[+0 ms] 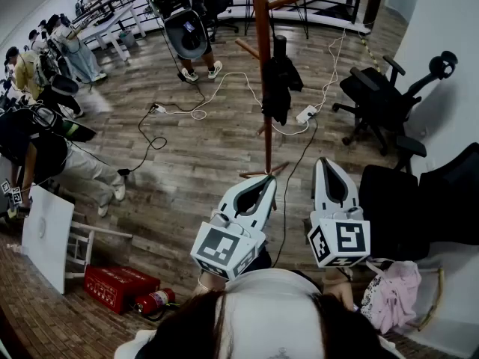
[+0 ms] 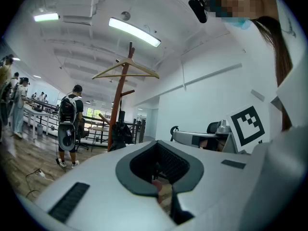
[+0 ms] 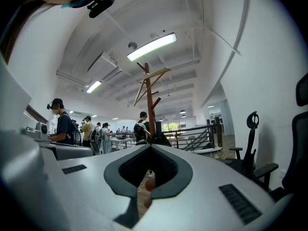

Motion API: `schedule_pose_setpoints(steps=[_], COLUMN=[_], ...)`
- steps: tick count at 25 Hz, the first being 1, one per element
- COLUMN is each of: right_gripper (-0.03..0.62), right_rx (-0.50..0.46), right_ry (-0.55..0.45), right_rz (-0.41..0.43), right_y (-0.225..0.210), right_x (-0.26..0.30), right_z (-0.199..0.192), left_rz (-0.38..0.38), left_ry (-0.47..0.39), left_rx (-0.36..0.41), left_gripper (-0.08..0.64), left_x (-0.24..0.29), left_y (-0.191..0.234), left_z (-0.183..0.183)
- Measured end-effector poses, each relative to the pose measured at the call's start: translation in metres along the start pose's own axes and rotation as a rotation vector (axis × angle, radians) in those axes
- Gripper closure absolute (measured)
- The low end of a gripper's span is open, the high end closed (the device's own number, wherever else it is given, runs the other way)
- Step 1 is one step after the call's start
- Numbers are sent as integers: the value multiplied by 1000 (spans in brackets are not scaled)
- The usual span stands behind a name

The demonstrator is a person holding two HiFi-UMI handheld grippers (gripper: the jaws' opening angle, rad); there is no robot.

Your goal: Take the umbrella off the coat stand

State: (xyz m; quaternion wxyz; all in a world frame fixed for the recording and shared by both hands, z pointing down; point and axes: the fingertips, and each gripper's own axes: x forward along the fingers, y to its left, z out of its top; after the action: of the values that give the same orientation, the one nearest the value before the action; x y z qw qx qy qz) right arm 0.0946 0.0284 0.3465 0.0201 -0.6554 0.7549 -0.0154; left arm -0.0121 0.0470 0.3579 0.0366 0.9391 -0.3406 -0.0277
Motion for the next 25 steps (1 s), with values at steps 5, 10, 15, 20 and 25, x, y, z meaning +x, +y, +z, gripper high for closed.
schedule_pose_setpoints(steps=[5, 10, 15, 20, 25], right_gripper=[555, 555, 555, 555, 555], right_rx=[11, 42, 34, 21, 12], right_ry=[-11, -38, -55, -50, -53], right_rz=[11, 13, -16, -33, -29], right_y=[6, 16, 21, 23, 30], right_x=[8, 17, 24, 33, 38], right_z=[-1, 1, 4, 4, 7], left_rz=[-9, -33, -50, -37, -26], left_ry=[6, 8, 11, 5, 3], left_rx=[-5, -10, -15, -14, -19], left_gripper=[551, 551, 551, 551, 551], left_x=[4, 1, -4, -8, -13], left_y=[13, 25, 34, 47, 55], left_z=[-3, -7, -7, -4, -5])
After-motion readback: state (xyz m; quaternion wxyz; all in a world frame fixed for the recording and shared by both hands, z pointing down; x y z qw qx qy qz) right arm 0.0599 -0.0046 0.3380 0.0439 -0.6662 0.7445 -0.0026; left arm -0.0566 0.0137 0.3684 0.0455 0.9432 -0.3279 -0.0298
